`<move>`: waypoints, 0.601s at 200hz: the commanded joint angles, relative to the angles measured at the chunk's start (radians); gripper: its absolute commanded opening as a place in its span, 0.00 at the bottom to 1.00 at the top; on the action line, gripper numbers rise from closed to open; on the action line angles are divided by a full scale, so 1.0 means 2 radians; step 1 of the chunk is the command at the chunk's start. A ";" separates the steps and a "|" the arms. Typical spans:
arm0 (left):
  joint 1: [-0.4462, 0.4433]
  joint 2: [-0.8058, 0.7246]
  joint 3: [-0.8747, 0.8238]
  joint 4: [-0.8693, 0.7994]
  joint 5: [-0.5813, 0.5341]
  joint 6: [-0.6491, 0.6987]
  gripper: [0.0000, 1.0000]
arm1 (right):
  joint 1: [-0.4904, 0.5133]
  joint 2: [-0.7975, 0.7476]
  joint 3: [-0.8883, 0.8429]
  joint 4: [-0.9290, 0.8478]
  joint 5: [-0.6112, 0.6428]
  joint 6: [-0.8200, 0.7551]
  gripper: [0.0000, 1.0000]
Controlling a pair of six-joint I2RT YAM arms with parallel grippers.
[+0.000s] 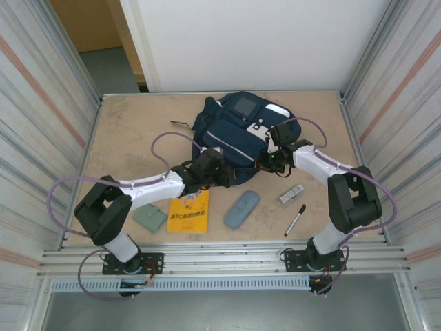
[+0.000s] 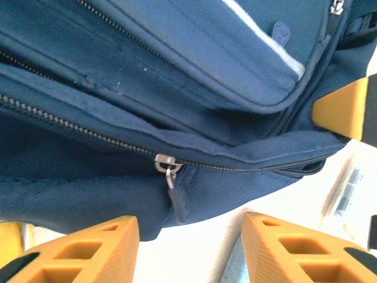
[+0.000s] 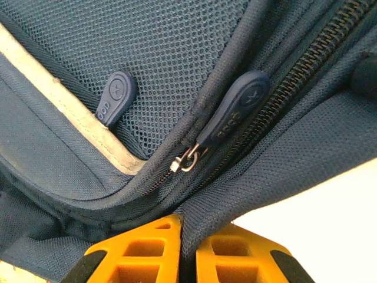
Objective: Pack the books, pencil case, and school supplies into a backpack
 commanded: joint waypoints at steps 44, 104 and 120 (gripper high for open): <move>0.004 0.026 0.026 0.010 -0.010 -0.006 0.31 | 0.011 -0.044 0.008 -0.017 0.006 -0.020 0.11; 0.015 0.042 0.038 -0.002 -0.019 -0.010 0.18 | 0.016 -0.063 -0.008 -0.017 0.008 -0.023 0.11; 0.015 0.045 0.028 0.018 -0.013 -0.007 0.16 | 0.016 -0.063 -0.004 -0.024 0.006 -0.024 0.10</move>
